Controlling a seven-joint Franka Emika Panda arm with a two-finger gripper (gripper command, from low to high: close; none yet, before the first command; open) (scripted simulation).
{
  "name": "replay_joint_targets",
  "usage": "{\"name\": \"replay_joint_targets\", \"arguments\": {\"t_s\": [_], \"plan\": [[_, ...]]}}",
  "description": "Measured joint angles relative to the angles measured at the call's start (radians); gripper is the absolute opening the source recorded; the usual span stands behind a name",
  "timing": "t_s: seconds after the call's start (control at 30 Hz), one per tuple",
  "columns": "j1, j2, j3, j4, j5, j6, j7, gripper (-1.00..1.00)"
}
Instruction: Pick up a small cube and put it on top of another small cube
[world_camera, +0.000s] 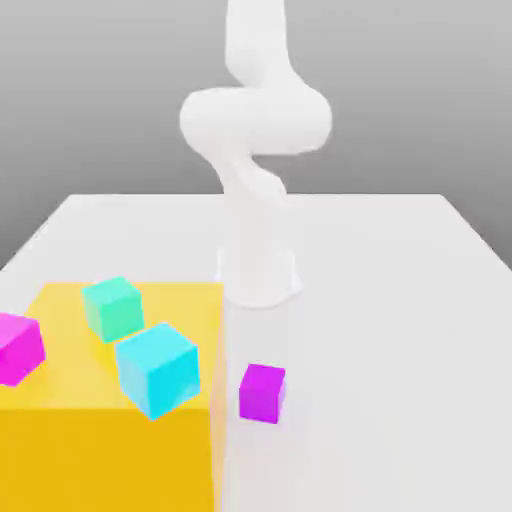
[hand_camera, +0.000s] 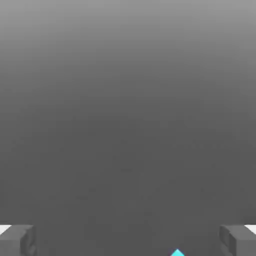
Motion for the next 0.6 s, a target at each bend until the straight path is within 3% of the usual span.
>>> {"name": "replay_joint_targets", "arguments": {"t_s": [0.6], "plan": [[-0.198, 0.312, 0.231, -0.295, 0.117, 0.253, 0.739, 0.0]]}}
